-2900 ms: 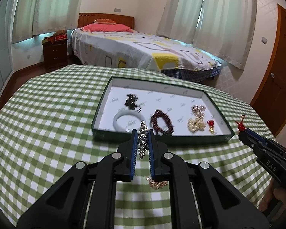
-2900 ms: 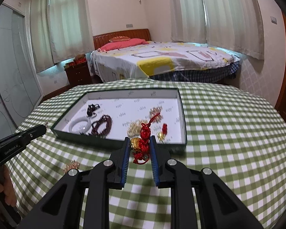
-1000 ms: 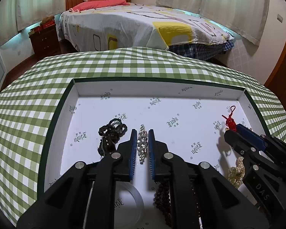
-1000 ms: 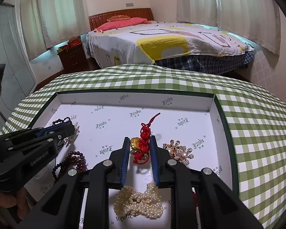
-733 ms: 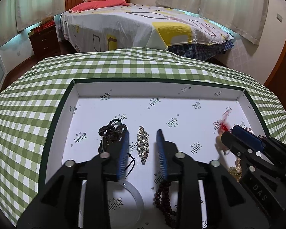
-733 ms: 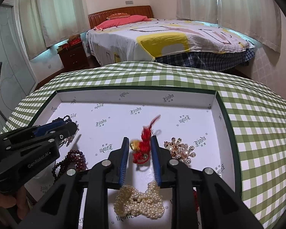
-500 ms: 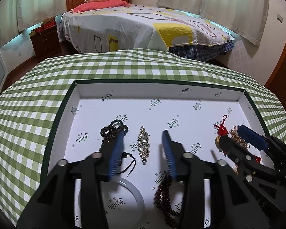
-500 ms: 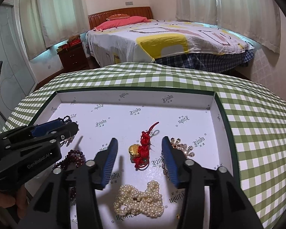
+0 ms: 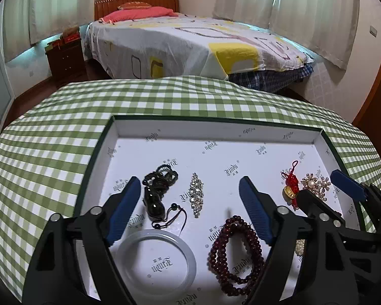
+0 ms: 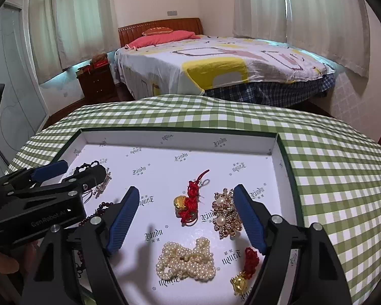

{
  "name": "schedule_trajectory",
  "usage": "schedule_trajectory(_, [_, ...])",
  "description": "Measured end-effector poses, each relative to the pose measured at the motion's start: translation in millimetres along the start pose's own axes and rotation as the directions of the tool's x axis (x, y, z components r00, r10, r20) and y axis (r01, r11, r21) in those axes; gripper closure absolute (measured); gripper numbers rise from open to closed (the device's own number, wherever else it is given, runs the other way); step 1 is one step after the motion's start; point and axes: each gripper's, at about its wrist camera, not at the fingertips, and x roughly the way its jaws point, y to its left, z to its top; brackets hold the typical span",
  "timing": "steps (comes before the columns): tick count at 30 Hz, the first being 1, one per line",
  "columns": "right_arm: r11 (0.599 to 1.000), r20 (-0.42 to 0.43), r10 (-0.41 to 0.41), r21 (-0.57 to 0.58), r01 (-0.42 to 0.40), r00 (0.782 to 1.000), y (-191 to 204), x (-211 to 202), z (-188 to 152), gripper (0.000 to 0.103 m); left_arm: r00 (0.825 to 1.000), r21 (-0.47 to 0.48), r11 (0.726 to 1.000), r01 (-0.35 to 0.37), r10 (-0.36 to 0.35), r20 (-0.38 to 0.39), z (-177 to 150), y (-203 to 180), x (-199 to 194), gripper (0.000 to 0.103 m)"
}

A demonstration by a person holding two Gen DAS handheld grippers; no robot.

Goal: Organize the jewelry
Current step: 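Withdraw both open tools from the box toward the last jewelry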

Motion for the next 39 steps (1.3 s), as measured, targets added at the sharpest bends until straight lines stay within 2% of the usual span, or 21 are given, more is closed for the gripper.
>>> schedule_trajectory(5, [1.000,0.015,-0.013,-0.001,0.013,1.000,-1,-9,-2,0.025,0.999,-0.003,1.000,-0.010,0.010,0.031,-1,5,-14,0.017])
schedule_trajectory(15, [0.999,0.056,-0.025,0.022,0.024,0.998,-5,-39,-12,0.025,0.996,-0.031,0.999,-0.009,0.011,0.094,-15,16,-54,0.014])
schedule_trajectory(25, [1.000,0.100,-0.015,0.019,0.013,0.995,8,-72,-36,0.025,0.976,-0.047,0.999,-0.021,0.031,0.214,-47,24,-111,0.013])
schedule_trajectory(39, [1.000,0.077,0.004,-0.009,-0.003,0.997,33,-101,-84,0.025,0.979,-0.091,0.991,-0.097,0.111,0.169,-103,52,-146,0.013])
